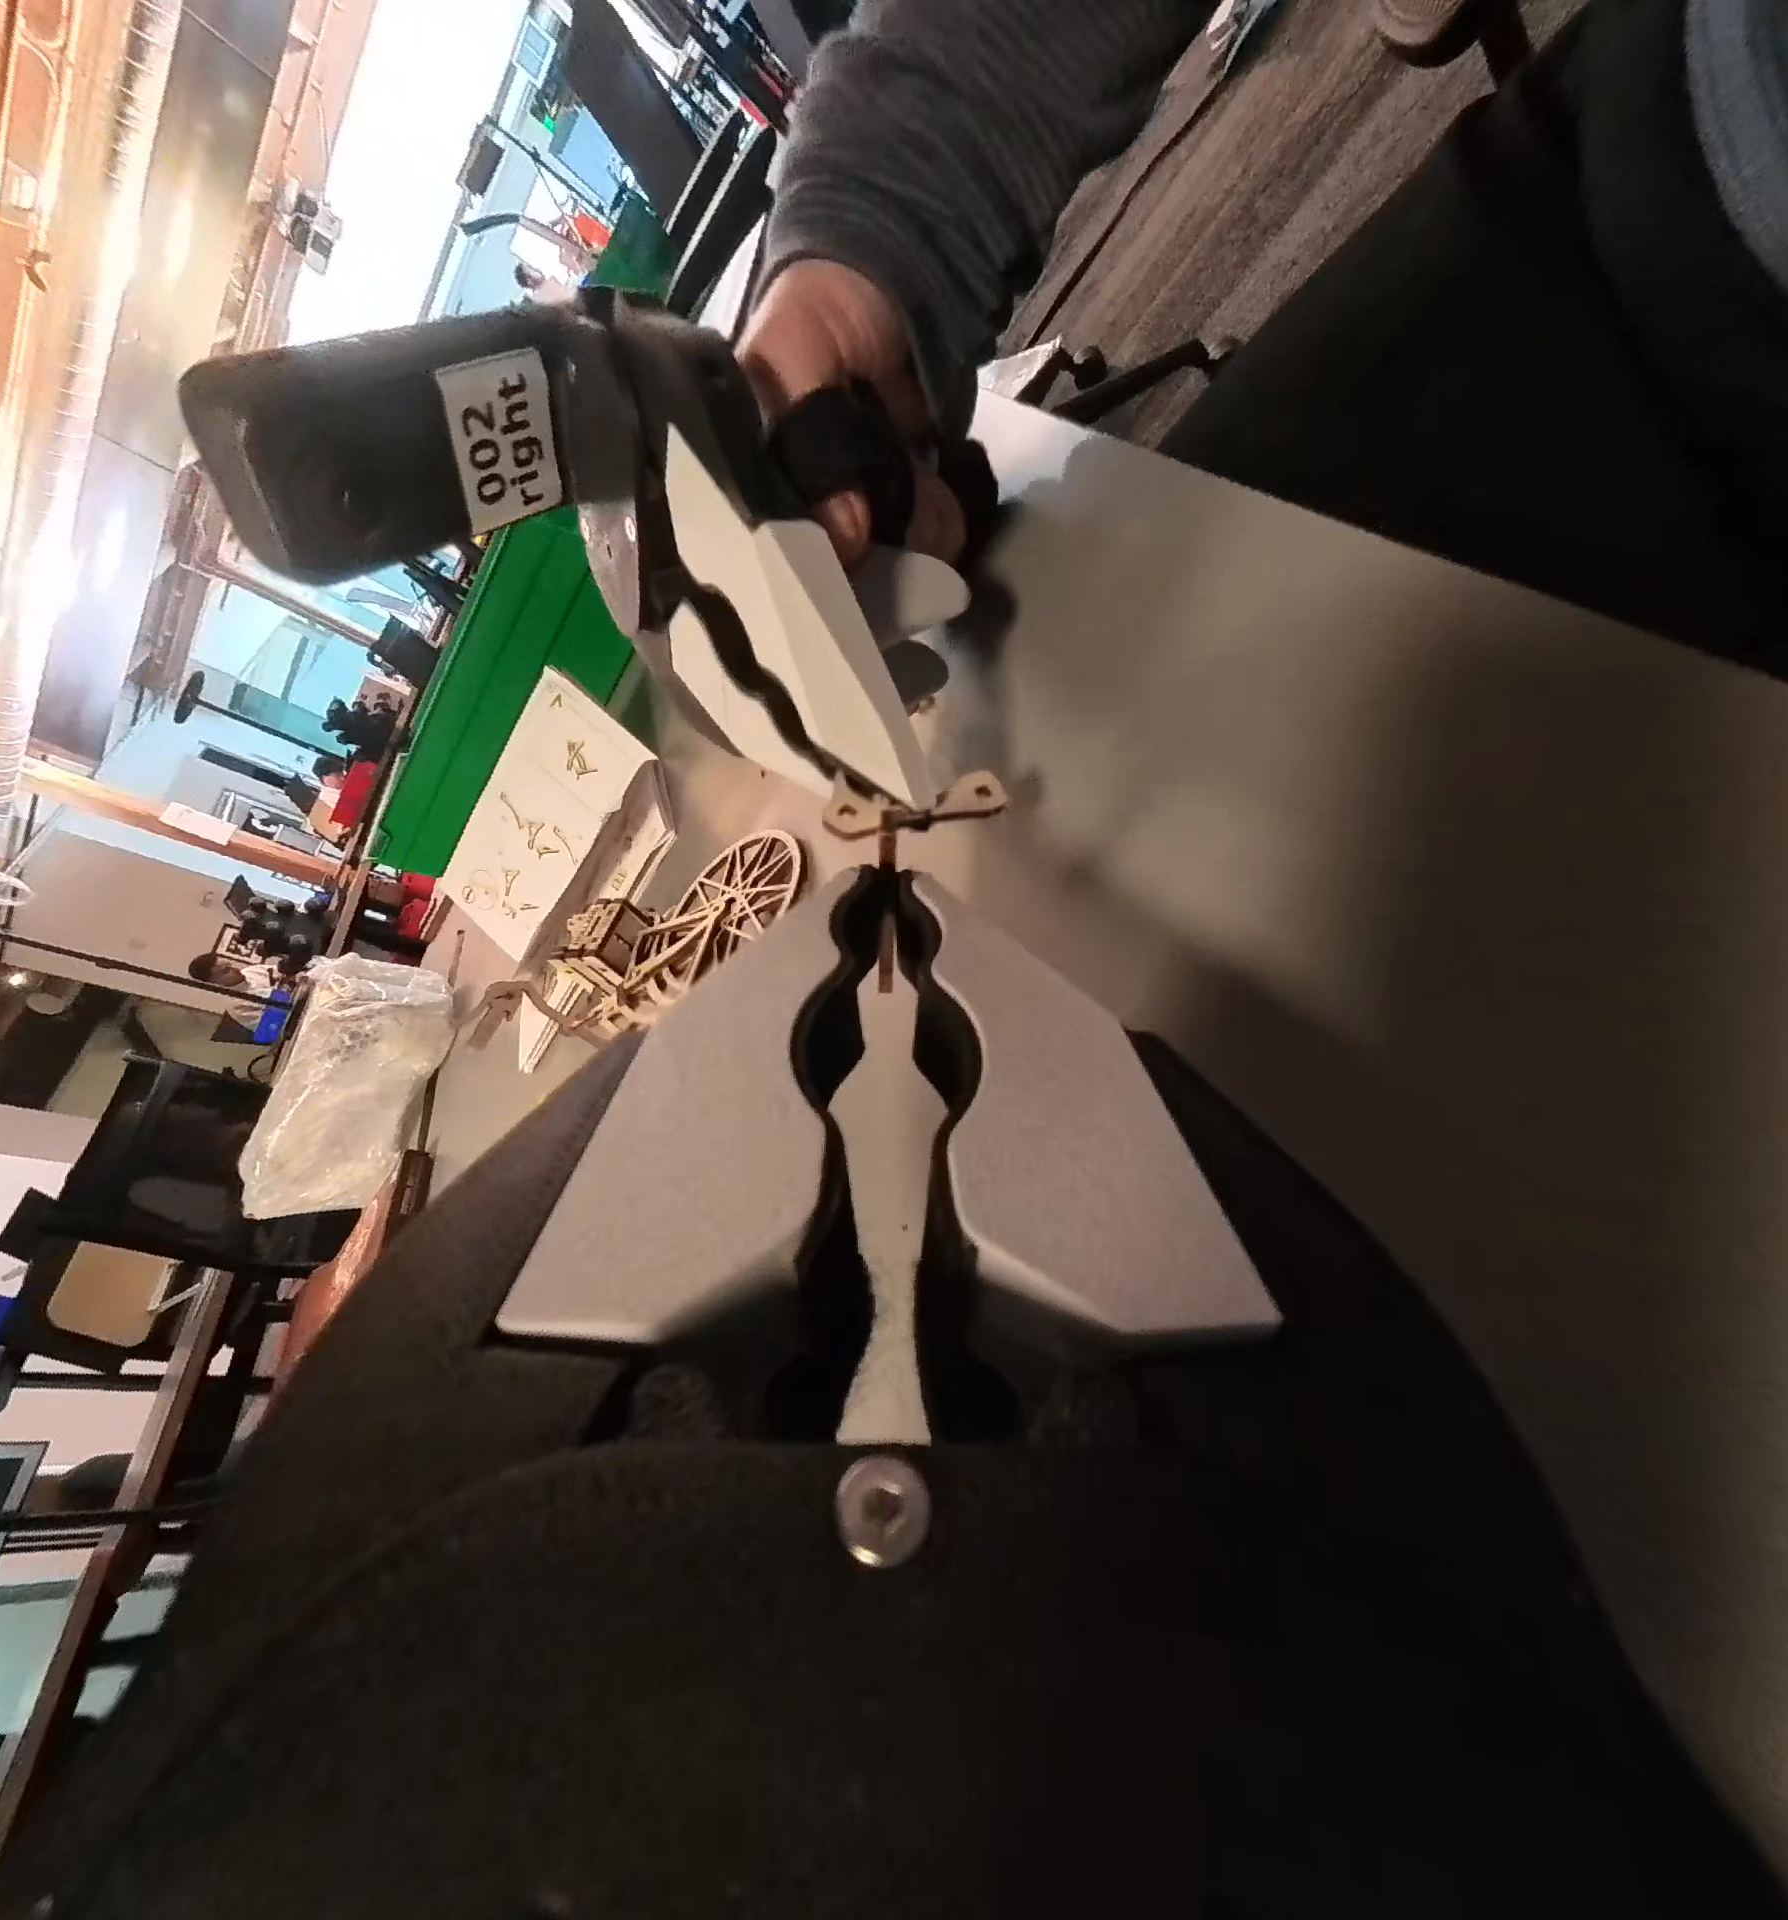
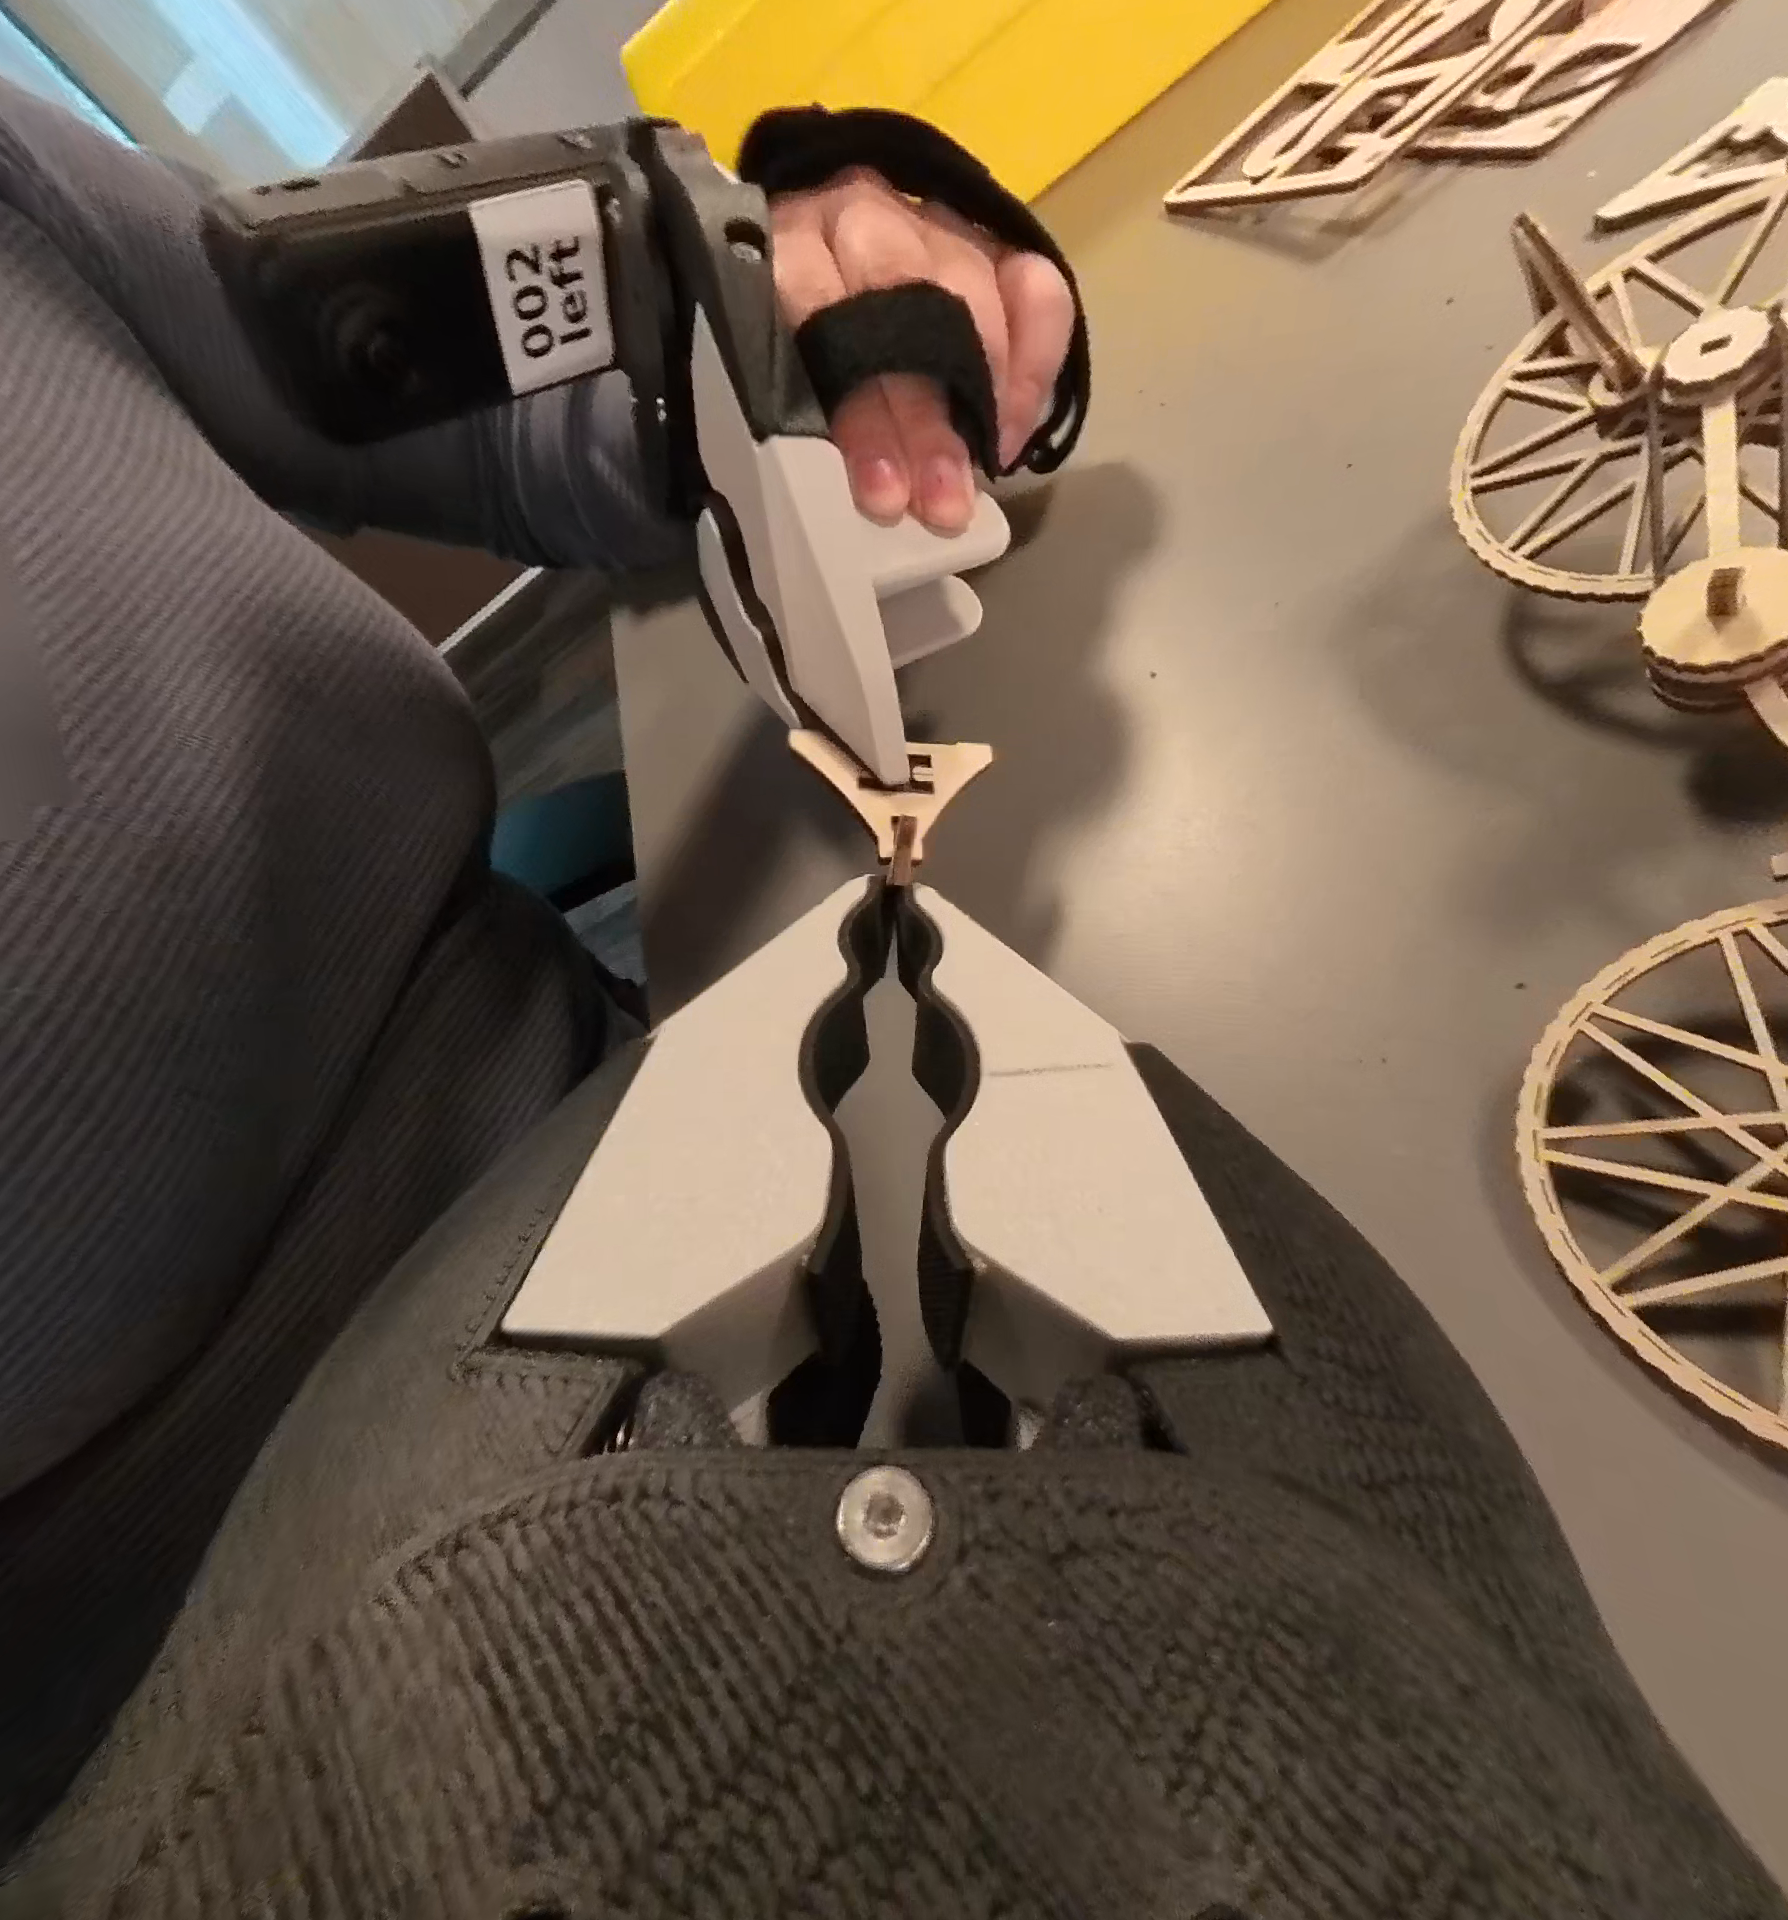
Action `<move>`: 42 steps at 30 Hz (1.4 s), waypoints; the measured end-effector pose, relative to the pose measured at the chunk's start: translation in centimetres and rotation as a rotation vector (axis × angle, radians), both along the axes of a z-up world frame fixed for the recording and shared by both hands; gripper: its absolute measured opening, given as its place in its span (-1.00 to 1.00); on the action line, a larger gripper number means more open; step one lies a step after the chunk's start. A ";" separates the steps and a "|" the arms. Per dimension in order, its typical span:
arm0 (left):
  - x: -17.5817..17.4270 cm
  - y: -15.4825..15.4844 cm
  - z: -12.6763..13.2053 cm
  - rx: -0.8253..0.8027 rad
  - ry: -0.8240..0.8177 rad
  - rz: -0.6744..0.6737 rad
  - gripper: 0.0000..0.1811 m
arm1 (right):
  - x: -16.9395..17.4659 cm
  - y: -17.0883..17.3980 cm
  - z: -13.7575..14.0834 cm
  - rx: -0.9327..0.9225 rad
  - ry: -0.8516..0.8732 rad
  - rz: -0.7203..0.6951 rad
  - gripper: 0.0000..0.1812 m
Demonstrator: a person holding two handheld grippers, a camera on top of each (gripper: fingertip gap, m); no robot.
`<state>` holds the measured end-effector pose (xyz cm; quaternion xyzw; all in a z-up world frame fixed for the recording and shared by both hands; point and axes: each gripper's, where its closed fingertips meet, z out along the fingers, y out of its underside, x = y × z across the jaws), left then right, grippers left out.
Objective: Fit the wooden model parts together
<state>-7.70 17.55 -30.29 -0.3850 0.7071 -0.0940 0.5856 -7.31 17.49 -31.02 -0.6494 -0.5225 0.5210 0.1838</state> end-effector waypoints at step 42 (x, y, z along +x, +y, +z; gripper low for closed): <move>-0.8 3.1 -2.4 0.094 0.206 0.297 -1.00 | -0.8 2.5 -1.7 0.078 -0.147 -0.444 -1.00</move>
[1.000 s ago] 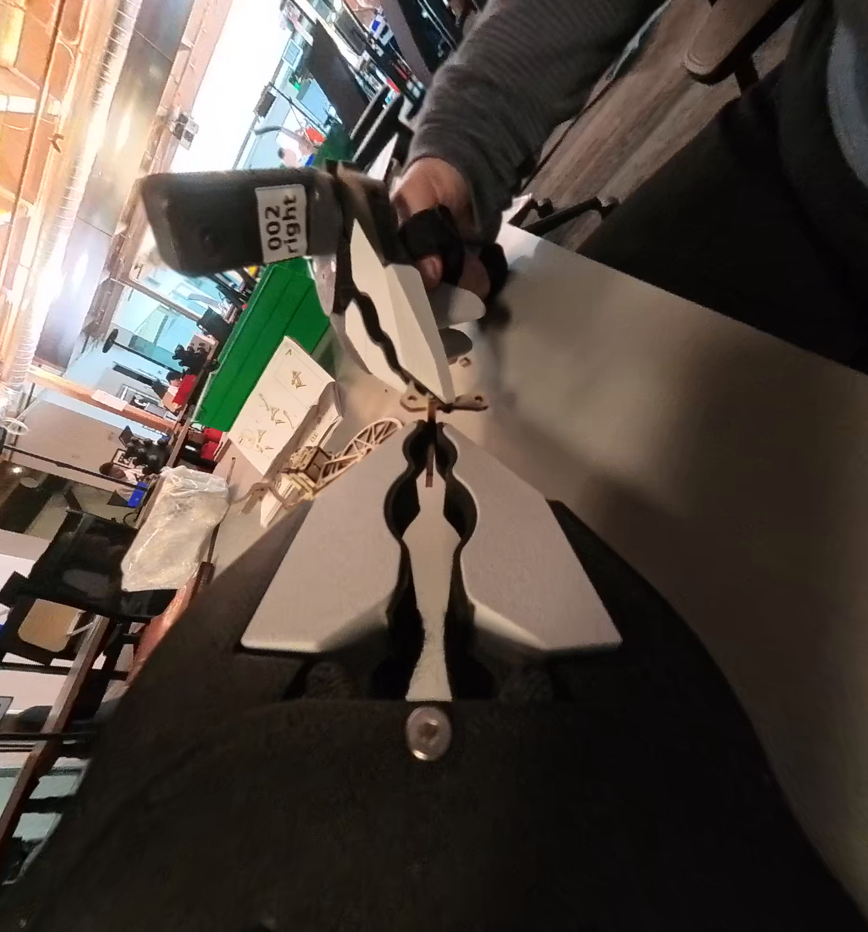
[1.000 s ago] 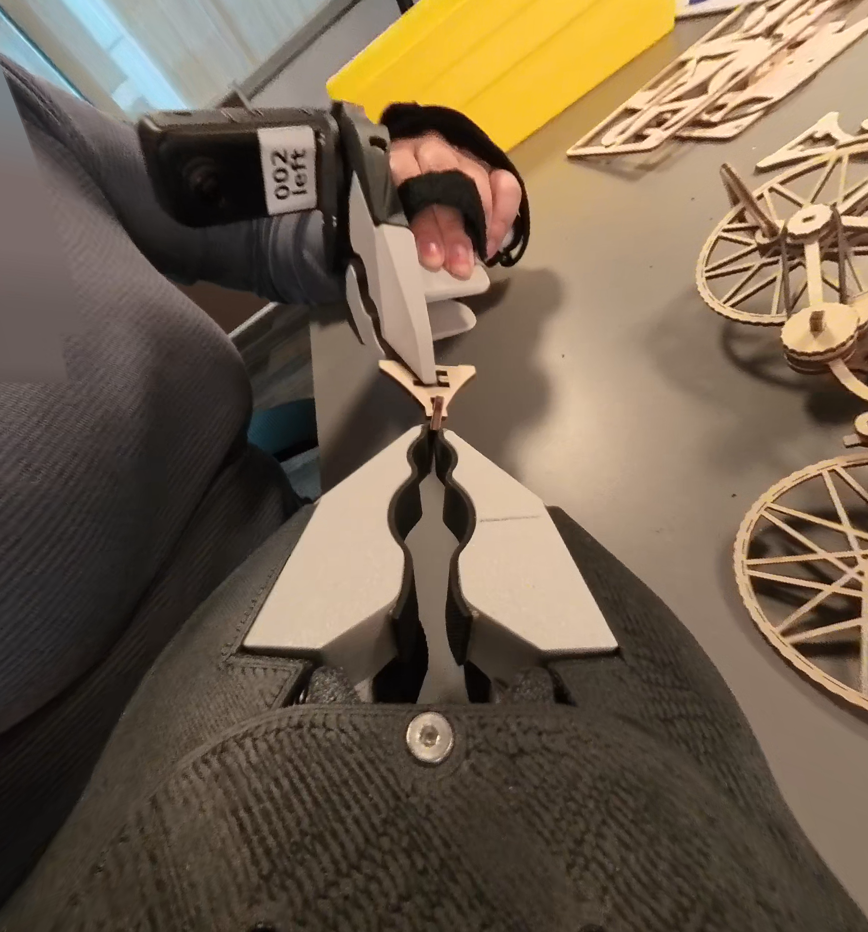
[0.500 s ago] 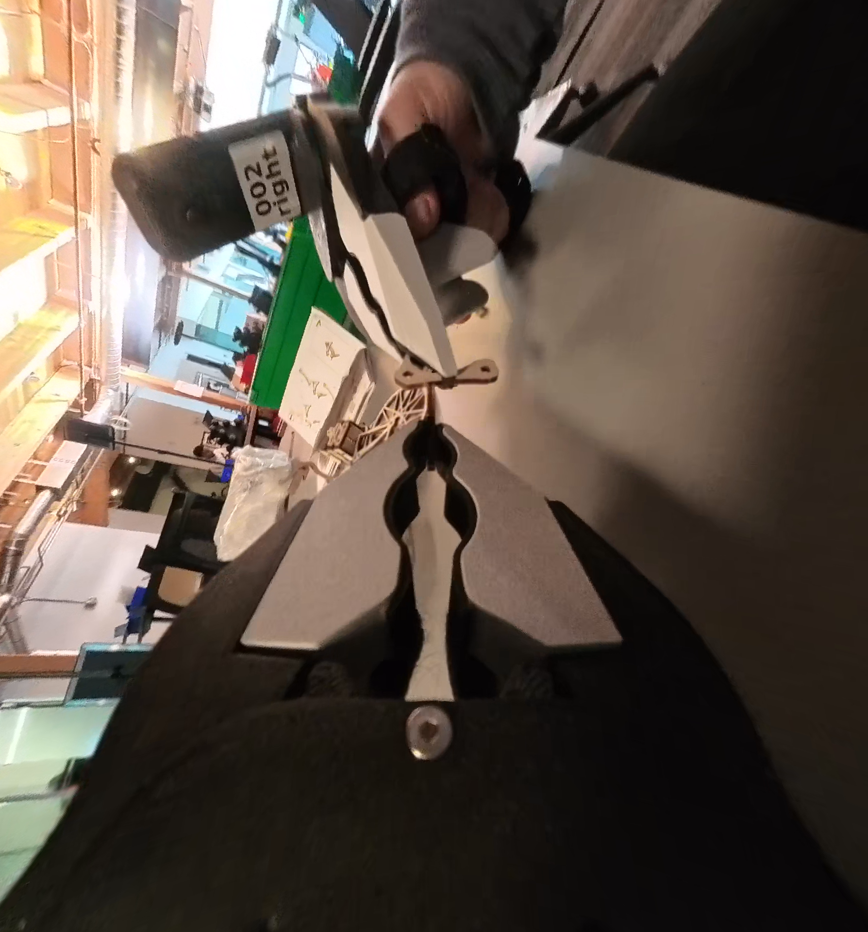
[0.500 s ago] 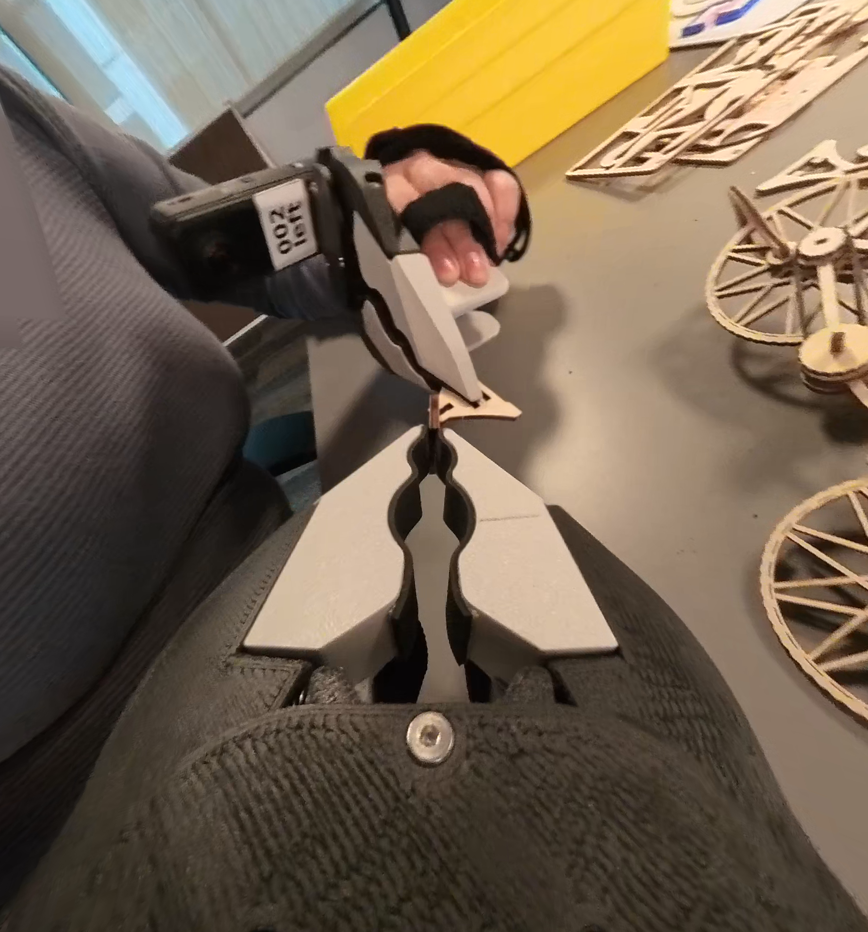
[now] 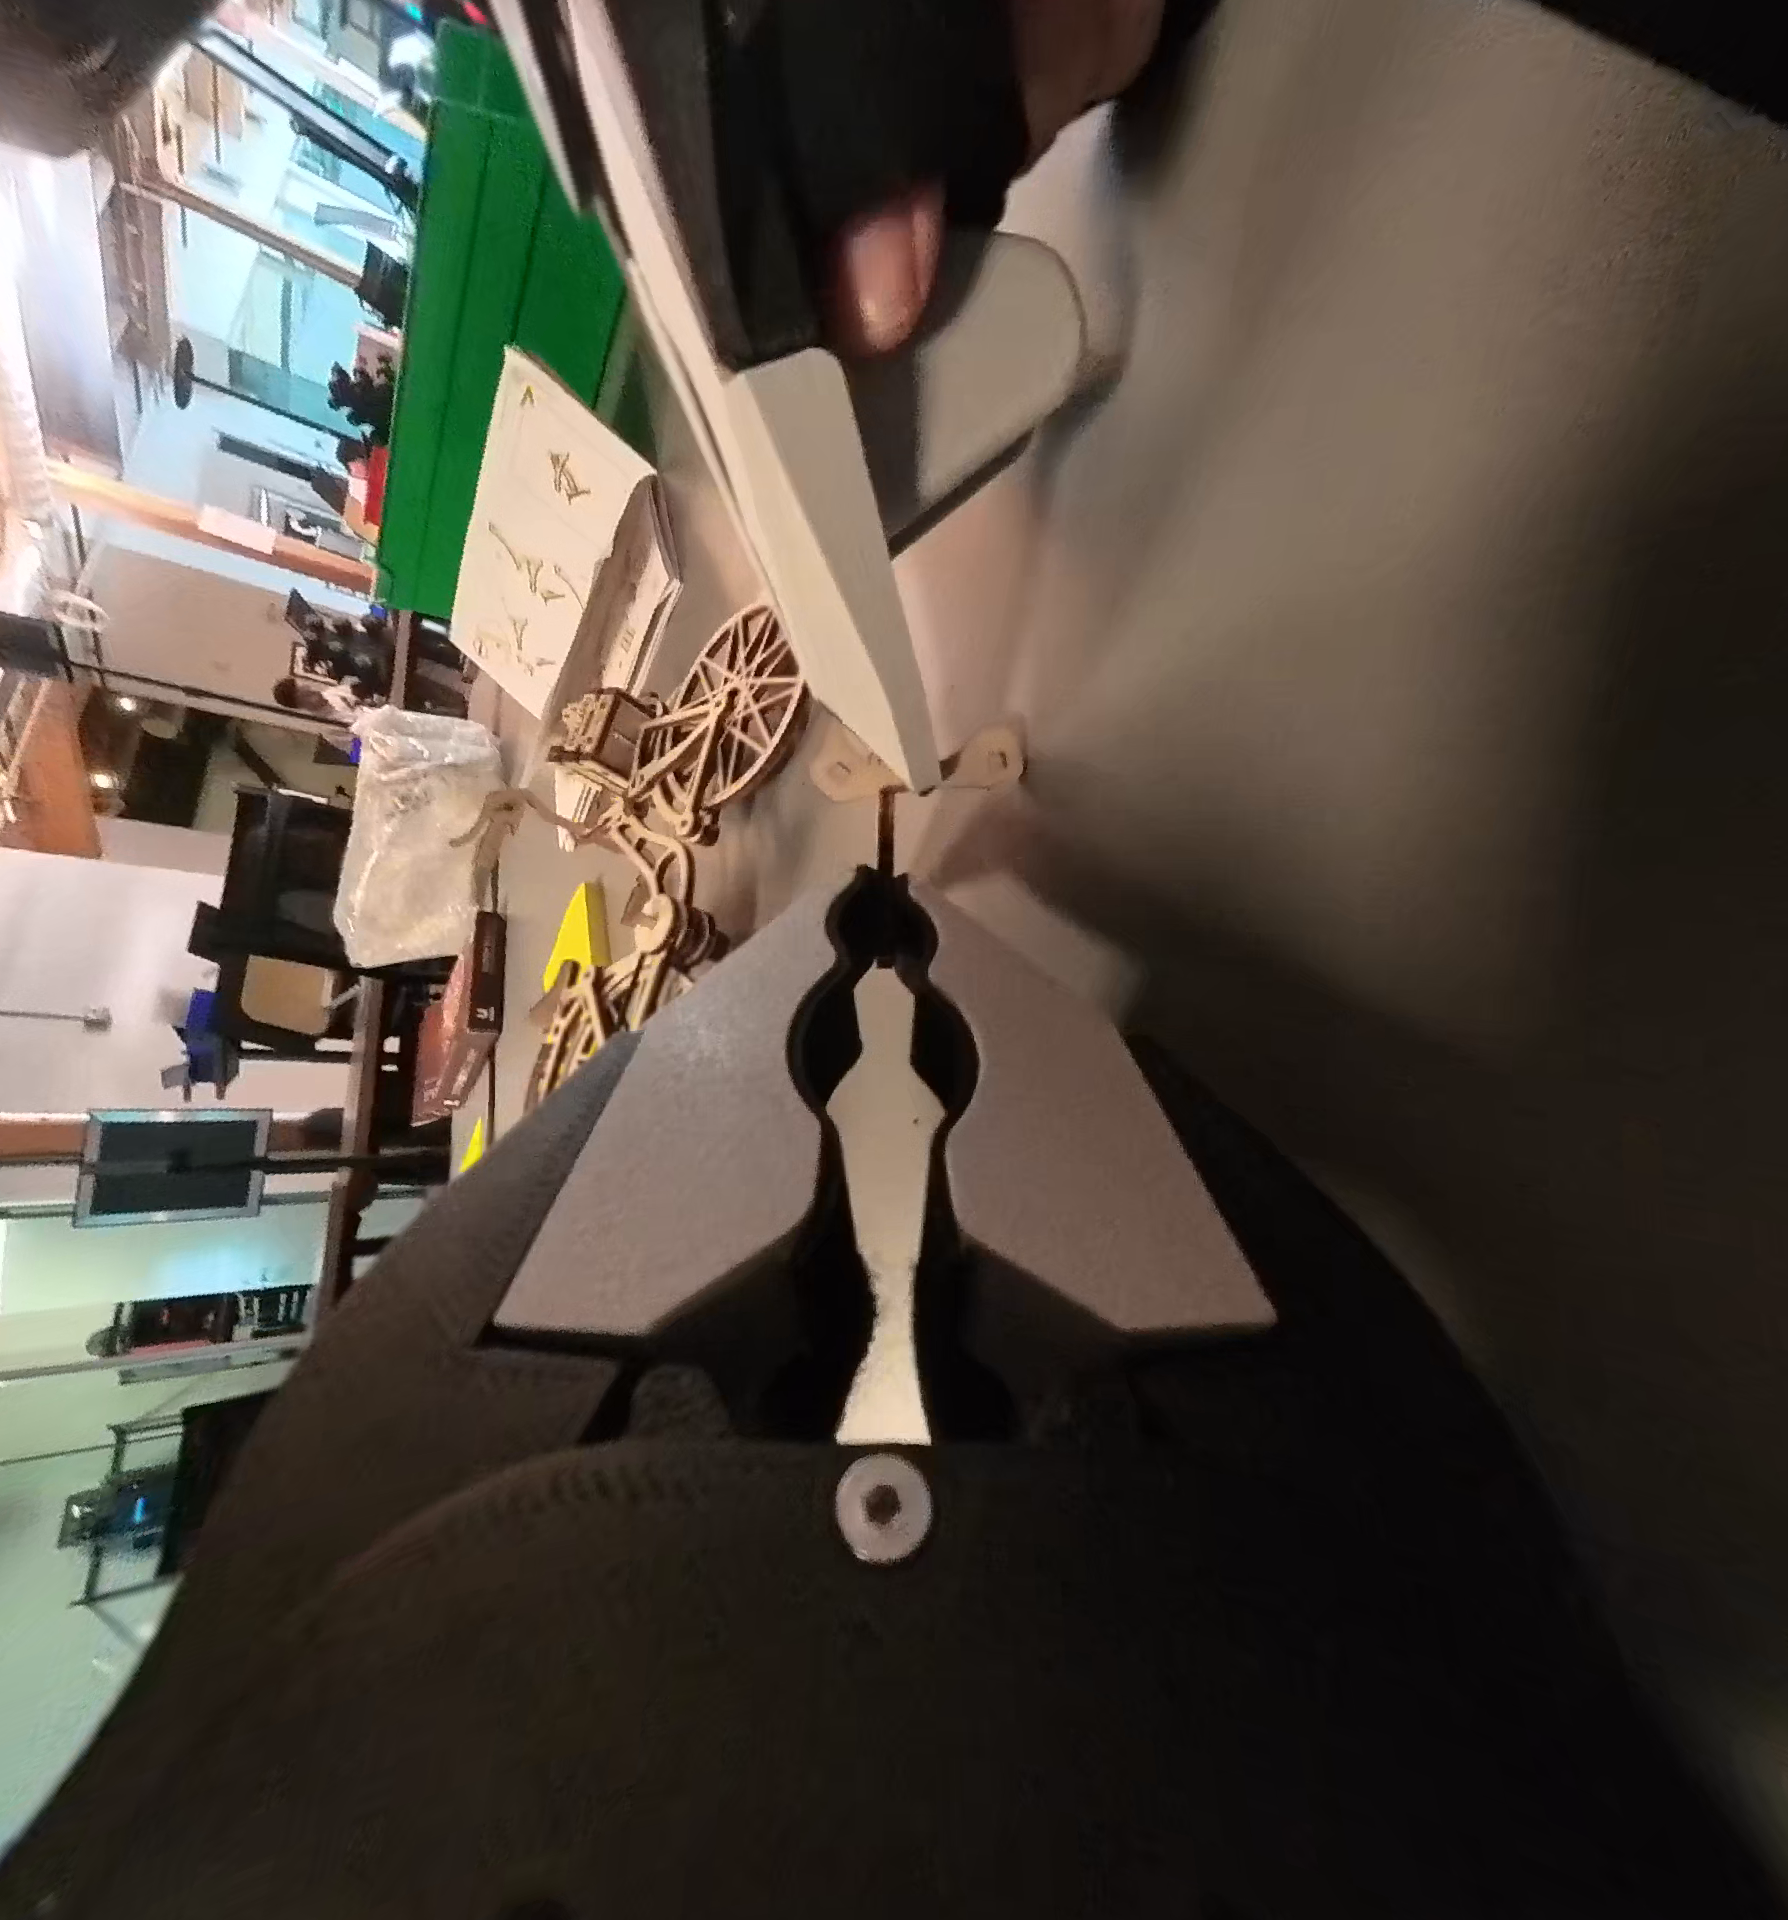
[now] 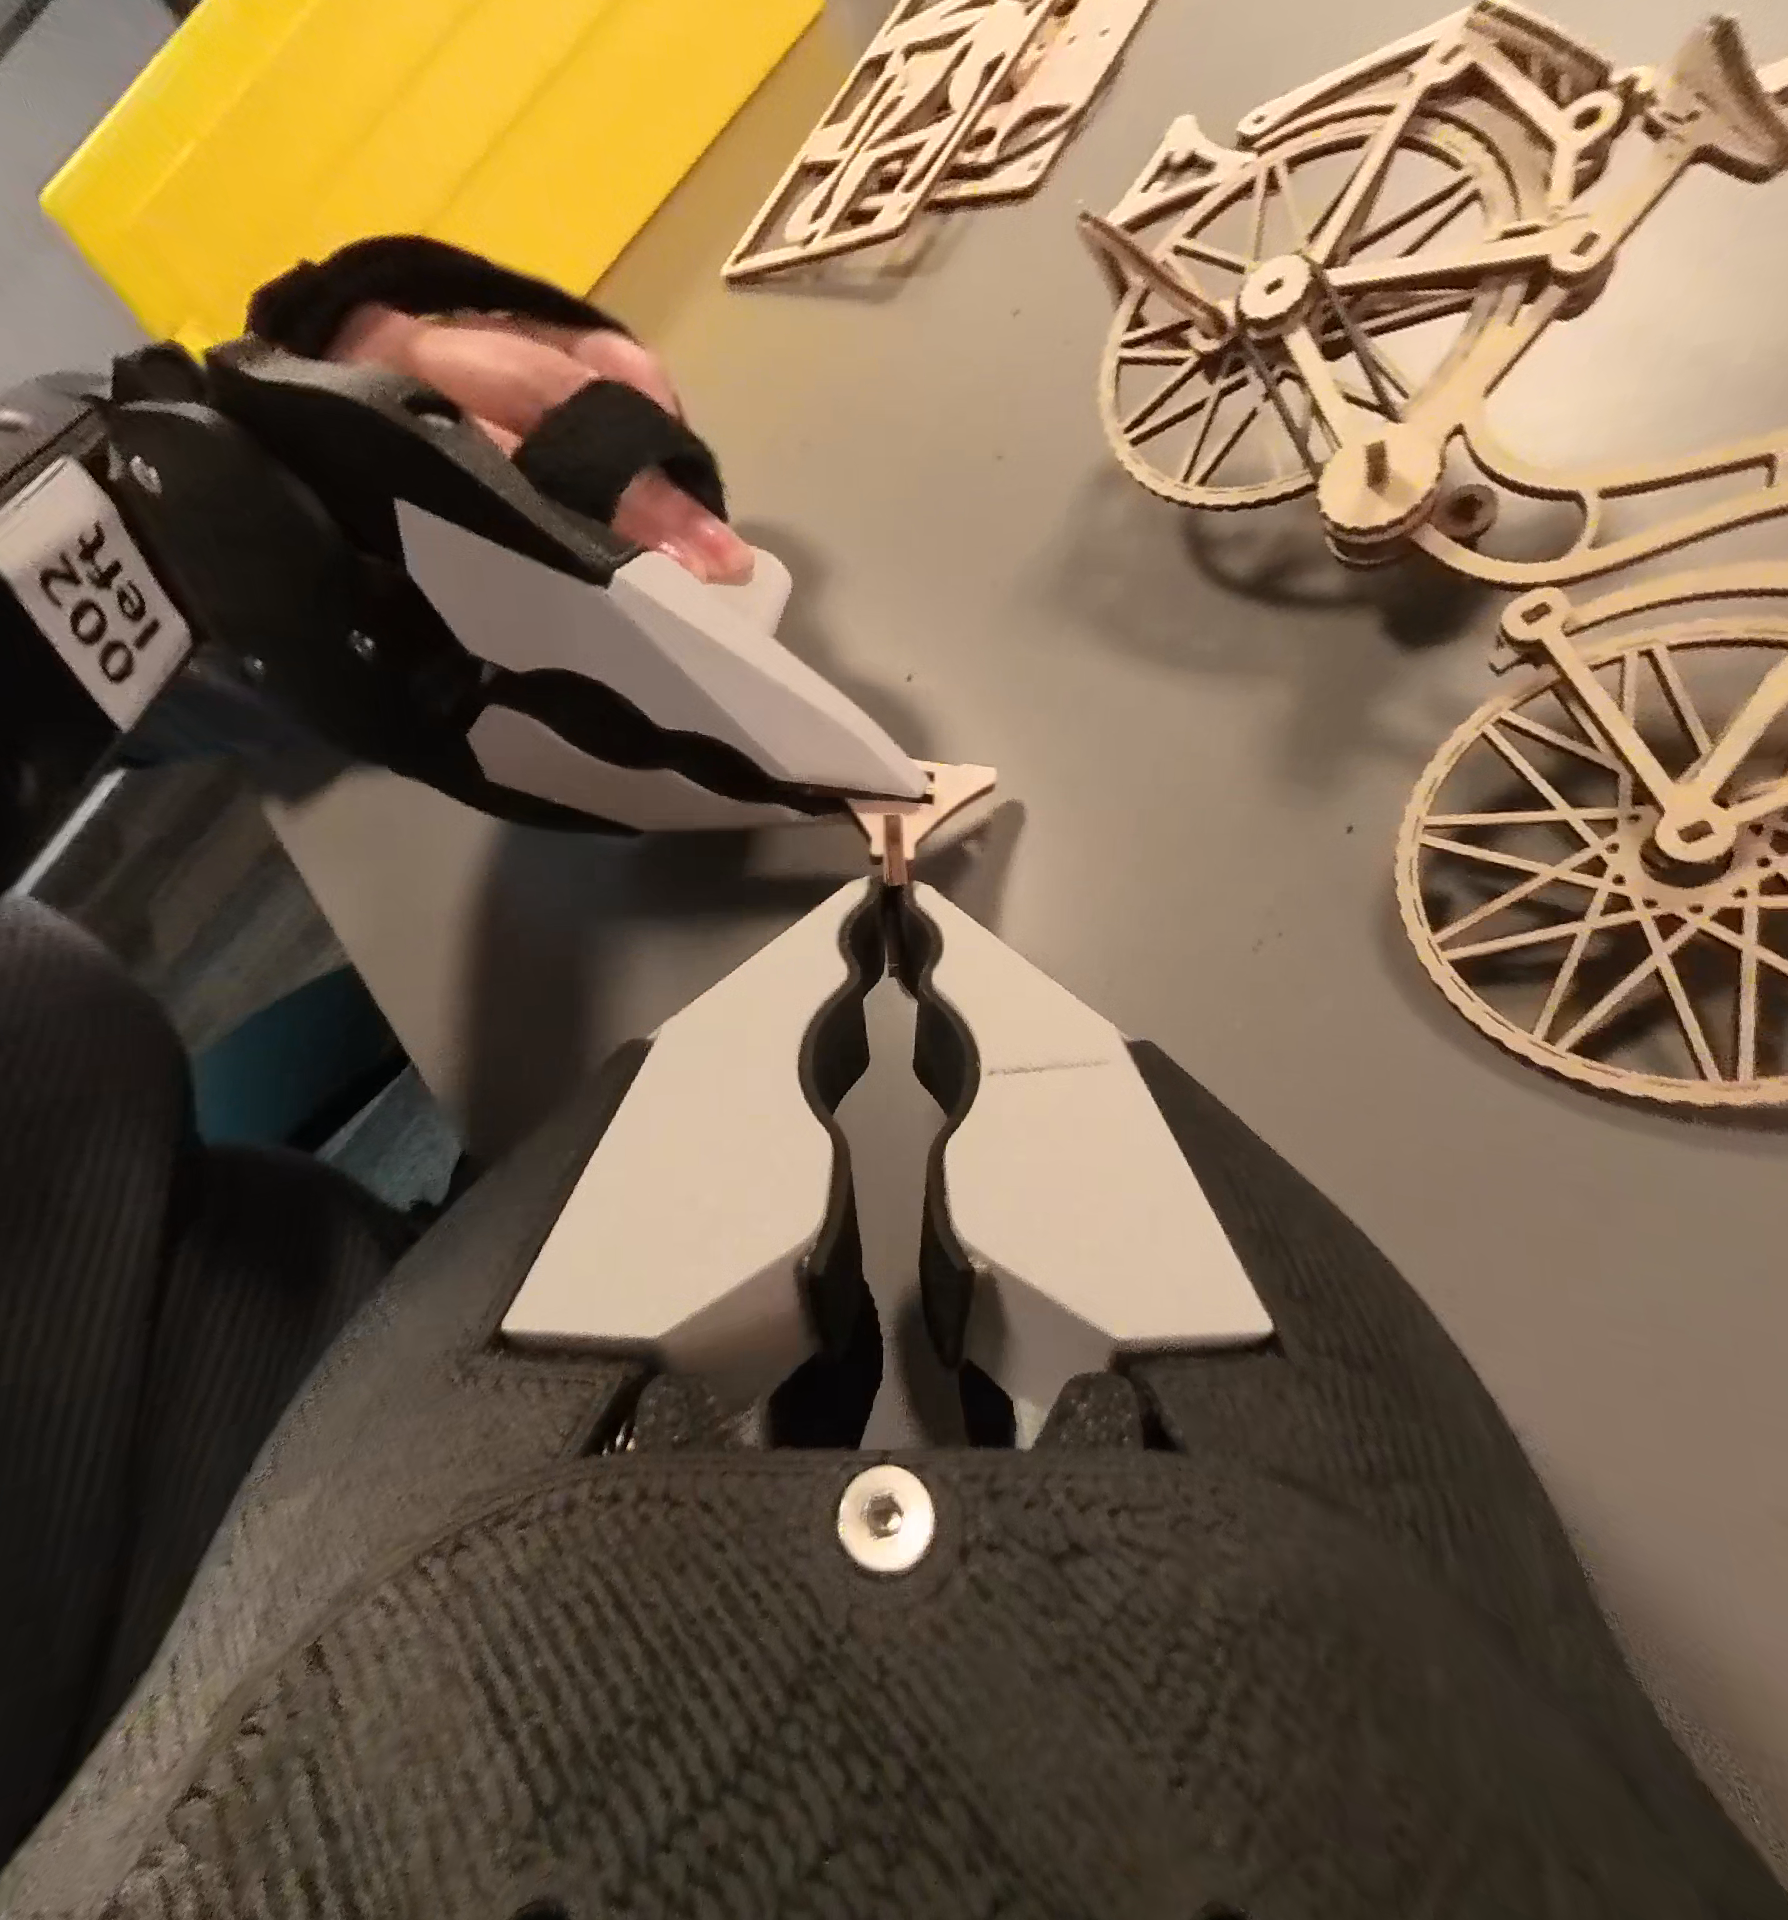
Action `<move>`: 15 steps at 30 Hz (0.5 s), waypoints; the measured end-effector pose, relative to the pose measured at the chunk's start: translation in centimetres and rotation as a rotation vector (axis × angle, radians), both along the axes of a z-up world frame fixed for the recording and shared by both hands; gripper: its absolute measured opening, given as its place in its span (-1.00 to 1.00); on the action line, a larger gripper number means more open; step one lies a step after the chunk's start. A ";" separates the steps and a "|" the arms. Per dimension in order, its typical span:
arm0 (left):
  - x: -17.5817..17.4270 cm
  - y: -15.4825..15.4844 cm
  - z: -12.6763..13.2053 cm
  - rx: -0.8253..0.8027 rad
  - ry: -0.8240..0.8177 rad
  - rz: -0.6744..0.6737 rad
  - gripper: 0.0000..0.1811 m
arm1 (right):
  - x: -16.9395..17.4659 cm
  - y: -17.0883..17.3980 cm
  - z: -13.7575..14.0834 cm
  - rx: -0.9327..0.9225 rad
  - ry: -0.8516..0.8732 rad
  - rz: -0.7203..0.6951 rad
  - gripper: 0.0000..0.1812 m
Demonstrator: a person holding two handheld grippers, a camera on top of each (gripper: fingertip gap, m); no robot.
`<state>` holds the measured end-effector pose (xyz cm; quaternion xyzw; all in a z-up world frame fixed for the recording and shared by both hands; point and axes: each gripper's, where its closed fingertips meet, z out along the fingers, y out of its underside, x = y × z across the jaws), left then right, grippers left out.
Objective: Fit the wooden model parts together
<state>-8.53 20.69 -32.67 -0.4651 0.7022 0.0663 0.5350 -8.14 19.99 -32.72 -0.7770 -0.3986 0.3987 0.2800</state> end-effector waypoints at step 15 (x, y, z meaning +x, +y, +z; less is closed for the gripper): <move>-0.2 -0.1 0.1 0.035 0.009 0.001 -1.00 | -0.1 0.1 0.0 -0.027 0.011 -0.030 -1.00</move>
